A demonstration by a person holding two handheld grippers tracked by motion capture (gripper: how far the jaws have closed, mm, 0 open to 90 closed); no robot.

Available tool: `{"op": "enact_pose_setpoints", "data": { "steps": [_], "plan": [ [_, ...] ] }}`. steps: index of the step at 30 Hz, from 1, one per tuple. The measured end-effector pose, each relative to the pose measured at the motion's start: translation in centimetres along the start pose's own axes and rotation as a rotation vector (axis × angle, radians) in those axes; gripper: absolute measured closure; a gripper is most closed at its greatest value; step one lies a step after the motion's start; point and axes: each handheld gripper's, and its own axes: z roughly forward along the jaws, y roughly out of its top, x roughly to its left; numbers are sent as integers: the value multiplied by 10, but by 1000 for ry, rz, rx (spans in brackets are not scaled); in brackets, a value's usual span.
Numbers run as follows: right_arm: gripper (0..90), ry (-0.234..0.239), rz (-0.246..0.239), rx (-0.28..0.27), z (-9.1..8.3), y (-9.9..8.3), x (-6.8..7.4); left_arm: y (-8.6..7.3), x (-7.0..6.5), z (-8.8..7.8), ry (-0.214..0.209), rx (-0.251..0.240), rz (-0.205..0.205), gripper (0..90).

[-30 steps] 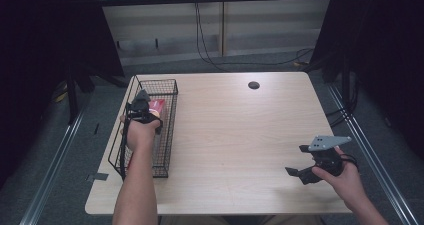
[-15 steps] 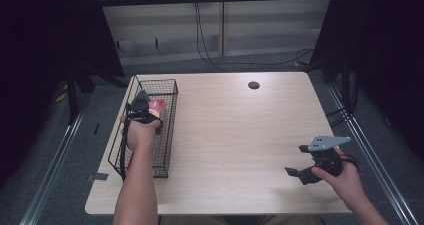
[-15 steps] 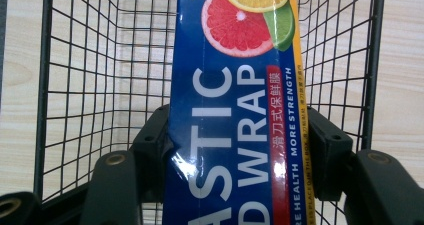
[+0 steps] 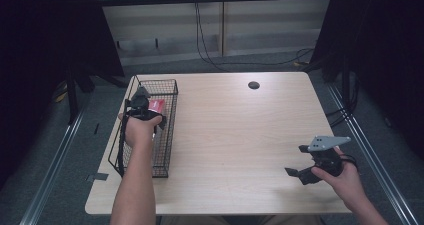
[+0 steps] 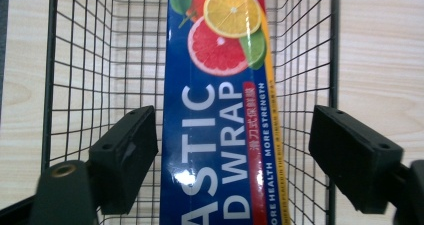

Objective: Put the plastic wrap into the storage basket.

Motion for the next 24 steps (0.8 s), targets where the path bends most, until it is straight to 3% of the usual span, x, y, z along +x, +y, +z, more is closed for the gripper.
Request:
{"op": "enact_pose_setpoints", "data": {
  "steps": [8, 18, 24],
  "plan": [
    [60, -5, -1, 1, -1, 0, 0, 3, 1, -11, -14, -30, 25, 127],
    [60, -4, -3, -2, -1, 1, 1, 4, -4, -22, -63, -64, 51, 100],
    [60, -3, -6, -4, -1, 2, 2, 2, -12, -28, -105, -76, 96, 100]
  ]
}}
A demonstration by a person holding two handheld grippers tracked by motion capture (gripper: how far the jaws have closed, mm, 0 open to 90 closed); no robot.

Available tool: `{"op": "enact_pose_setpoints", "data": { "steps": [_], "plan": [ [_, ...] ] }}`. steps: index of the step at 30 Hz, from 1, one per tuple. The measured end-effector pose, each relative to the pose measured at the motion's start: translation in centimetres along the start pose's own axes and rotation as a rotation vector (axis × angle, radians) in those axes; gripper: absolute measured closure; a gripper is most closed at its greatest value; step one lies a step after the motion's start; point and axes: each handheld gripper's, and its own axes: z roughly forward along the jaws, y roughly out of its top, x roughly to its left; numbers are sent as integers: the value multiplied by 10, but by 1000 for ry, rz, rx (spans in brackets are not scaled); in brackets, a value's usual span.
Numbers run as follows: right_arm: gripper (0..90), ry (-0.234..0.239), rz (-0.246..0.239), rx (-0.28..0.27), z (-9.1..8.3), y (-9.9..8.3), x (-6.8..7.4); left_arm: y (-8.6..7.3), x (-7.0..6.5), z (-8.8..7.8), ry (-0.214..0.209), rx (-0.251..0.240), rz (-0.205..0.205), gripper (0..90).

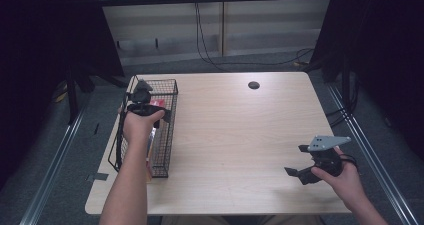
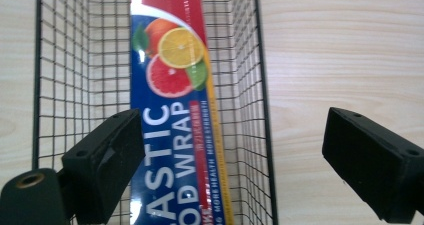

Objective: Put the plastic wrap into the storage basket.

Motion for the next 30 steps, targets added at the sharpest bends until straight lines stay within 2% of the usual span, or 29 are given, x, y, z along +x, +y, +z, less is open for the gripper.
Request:
{"op": "enact_pose_setpoints", "data": {
  "steps": [12, 23, 30],
  "plan": [
    [60, 4, -5, 7, 2, 5, 3, -2, -17, -10, -88, -47, 85, 101],
    [60, 7, -12, 0, 4, 5, 3, -6, -23, -15, -134, -75, 119, 108],
    [60, 6, -15, 4, 3, 5, 3, -8, -34, -15, -178, -88, 158, 108]
  ]
}}
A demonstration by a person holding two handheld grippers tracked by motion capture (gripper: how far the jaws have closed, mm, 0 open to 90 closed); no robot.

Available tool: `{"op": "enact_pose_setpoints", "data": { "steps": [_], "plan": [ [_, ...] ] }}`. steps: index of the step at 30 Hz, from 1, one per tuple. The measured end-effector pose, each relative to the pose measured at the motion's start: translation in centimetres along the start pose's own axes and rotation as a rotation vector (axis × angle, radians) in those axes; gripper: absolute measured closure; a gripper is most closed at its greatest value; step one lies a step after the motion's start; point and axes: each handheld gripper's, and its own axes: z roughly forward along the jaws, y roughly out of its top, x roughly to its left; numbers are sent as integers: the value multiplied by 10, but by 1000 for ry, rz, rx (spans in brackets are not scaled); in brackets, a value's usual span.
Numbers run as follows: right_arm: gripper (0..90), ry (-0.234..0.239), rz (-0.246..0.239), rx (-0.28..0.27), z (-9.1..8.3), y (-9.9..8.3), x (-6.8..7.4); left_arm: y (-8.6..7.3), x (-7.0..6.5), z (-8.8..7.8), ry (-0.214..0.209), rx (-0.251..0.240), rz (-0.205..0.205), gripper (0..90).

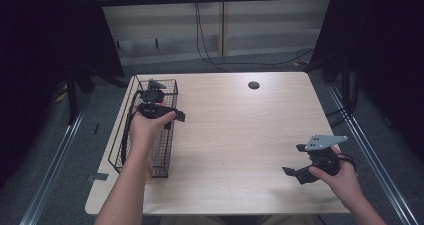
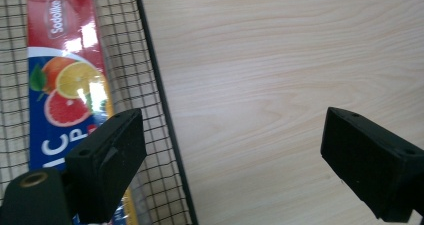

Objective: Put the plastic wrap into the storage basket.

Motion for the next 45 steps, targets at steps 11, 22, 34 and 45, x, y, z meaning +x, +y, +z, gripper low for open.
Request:
{"op": "enact_pose_setpoints", "data": {
  "steps": [11, 22, 34, 45],
  "plan": [
    [60, 1, 1, 3, 0, 0, 1, 1, -18, 4, -46, -17, 50, 105],
    [60, 1, 2, 7, 1, -1, 0, 1, -35, 11, -102, -38, 98, 105],
    [60, 2, 1, 7, 1, -1, 0, -3, -51, 21, -148, -34, 135, 105],
    [60, -5, -5, -2, 1, -2, -1, -13, -57, 32, -183, -42, 153, 108]
  ]
}}
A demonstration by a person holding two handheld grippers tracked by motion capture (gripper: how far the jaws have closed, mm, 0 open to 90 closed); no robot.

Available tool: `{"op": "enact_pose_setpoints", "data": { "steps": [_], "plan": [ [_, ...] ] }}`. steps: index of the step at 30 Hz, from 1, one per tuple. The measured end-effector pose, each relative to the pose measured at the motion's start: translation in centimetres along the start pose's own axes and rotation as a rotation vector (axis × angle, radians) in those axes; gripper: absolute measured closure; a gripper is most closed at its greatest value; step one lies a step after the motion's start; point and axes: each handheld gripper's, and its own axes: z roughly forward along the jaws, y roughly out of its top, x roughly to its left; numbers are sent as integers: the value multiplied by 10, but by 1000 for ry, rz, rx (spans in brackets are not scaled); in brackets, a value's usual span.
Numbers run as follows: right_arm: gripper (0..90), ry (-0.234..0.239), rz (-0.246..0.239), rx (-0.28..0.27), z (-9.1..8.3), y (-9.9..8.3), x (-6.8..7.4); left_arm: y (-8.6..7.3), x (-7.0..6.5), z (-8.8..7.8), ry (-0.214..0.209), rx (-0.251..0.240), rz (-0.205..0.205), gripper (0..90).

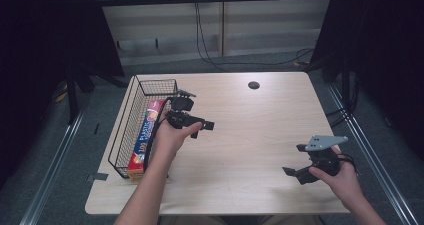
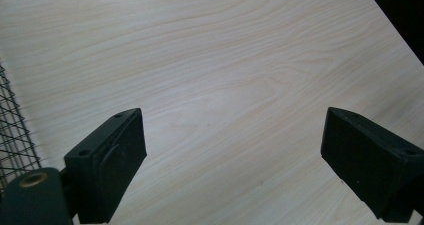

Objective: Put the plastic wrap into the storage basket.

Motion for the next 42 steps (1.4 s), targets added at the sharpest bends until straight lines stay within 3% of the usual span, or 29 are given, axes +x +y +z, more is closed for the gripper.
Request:
{"op": "enact_pose_setpoints", "data": {
  "steps": [8, 12, 24, 26, 36, 38, 42],
  "plan": [
    [60, -5, 15, 7, 0, -3, 0, -10, -3, 10, -29, -1, 12, 109],
    [60, -10, 5, 7, 0, -3, 0, -14, -5, 14, -19, -7, 23, 109],
    [60, -11, 5, 7, 1, -4, -1, -32, -20, 32, -37, -22, 63, 109],
    [60, -10, 6, 7, 1, -4, -1, -35, -24, 35, -40, -46, 54, 112],
    [60, -14, 2, 12, 1, -4, 0, -49, -28, 49, -62, -17, 87, 105],
    [60, -15, 1, 12, 1, -4, 0, -52, -31, 52, -50, 0, 111, 98],
    [60, -10, -1, 14, 2, -4, 0, -55, -35, 56, -69, -5, 111, 101]
  ]
}}
